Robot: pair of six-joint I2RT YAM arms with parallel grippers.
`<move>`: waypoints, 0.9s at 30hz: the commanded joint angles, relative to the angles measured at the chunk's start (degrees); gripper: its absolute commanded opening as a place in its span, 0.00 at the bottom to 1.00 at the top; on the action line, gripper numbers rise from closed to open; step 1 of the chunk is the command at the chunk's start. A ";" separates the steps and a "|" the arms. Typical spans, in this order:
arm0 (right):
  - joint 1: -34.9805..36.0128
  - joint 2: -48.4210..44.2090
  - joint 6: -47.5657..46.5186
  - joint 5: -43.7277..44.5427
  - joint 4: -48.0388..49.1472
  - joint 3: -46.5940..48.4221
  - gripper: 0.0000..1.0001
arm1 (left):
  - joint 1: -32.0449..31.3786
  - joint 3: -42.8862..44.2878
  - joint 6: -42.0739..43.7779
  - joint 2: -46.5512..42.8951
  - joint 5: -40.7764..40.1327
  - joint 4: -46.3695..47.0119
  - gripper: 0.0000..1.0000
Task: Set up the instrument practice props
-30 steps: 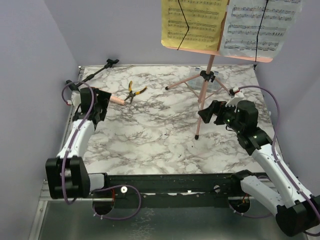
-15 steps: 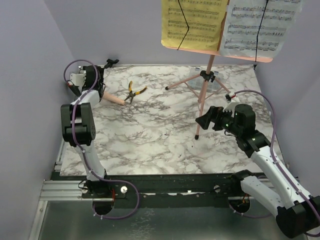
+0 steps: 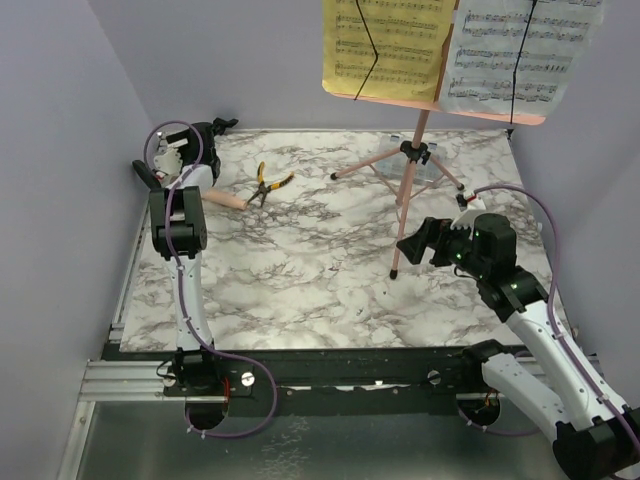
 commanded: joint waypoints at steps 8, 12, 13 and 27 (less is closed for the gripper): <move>-0.15 1.22 -0.90 3.03 -1.61 0.87 1.00 | 2.10 13.38 -13.25 11.00 -1.81 -8.65 0.68; -0.16 0.79 -0.97 3.79 -1.96 1.22 1.00 | 3.73 11.57 -14.02 10.97 1.27 -1.78 0.43; -0.21 0.59 -0.93 3.96 -2.09 1.30 1.00 | 3.88 11.22 -14.08 10.56 0.90 -1.55 0.38; -0.15 -1.43 -1.35 5.06 -6.46 4.71 1.00 | 3.64 -5.49 -8.90 -14.21 6.84 8.49 0.01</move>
